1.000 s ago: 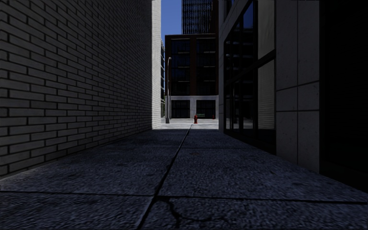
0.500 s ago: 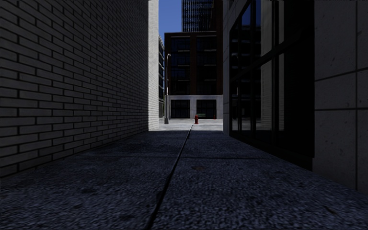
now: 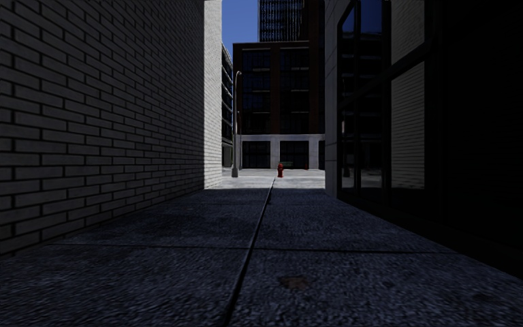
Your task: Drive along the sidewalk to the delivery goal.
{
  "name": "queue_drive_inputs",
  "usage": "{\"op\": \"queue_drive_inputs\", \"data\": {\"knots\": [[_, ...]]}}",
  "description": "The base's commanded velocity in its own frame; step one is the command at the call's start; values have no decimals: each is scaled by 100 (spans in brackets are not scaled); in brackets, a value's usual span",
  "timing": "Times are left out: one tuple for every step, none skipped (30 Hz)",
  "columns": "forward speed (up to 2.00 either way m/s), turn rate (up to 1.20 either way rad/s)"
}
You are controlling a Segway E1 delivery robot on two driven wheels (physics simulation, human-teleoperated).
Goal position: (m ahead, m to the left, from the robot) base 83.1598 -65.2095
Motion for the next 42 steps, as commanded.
{"op": "queue_drive_inputs", "data": {"knots": [[200,0],[200,0],[200,0],[200,0],[200,0],[200,0],[200,0],[200,0],[200,0],[200,0],[200,0],[200,0],[200,0],[200,0],[200,0],[200,-1],[200,-9],[200,-19],[200,-22],[200,-22],[200,-22],[200,-23],[200,-23],[200,-23],[200,-23],[200,-23],[200,-23],[200,-23],[200,-23],[200,-23],[200,-23],[200,-23],[200,-23],[200,-23],[200,-23],[200,-23],[200,-23],[200,-23],[200,-23],[200,-23],[200,-23],[200,-23]]}}
